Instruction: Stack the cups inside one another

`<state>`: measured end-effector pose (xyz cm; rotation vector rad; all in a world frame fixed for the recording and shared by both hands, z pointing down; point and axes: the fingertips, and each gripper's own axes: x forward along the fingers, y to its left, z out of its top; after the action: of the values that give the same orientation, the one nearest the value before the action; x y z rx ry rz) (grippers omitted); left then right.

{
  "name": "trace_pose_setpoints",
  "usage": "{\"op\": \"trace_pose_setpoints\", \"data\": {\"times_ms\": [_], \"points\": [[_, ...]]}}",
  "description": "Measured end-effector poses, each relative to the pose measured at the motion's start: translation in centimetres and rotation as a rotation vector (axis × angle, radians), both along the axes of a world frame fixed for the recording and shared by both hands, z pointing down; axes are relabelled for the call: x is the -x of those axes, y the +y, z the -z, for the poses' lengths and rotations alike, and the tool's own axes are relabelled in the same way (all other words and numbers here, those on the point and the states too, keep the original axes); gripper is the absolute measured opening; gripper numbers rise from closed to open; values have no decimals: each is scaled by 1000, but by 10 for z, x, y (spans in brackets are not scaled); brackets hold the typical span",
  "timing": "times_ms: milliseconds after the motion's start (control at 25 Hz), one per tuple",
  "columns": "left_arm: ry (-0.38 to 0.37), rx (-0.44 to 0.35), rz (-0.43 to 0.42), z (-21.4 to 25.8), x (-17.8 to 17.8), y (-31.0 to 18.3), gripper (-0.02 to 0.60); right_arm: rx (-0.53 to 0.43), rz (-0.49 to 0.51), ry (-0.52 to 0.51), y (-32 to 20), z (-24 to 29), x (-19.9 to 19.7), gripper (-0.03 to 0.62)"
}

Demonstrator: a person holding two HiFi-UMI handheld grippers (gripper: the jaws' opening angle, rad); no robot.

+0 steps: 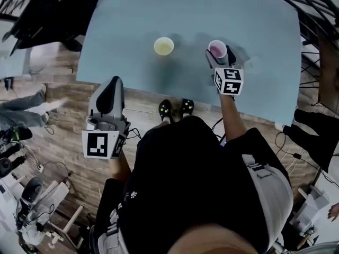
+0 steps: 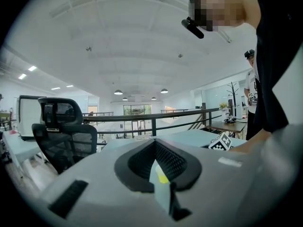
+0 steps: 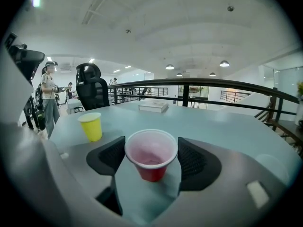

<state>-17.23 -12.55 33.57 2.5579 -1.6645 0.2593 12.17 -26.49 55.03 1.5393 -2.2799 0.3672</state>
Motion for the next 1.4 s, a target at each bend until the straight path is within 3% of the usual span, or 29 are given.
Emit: {"op": "trace_pose_setpoints", "data": {"times_ms": [520,960,1400], "points": [[19,-7,5,-1,12,0,-12,-55,43,-39,4,32,19,353],[94,-40,23,6,25,1,-12,-117,183,-110,2,80,78,353],[72,-27,114,4,57,19,-12,-174,343,-143,-2,111,147,351]]}}
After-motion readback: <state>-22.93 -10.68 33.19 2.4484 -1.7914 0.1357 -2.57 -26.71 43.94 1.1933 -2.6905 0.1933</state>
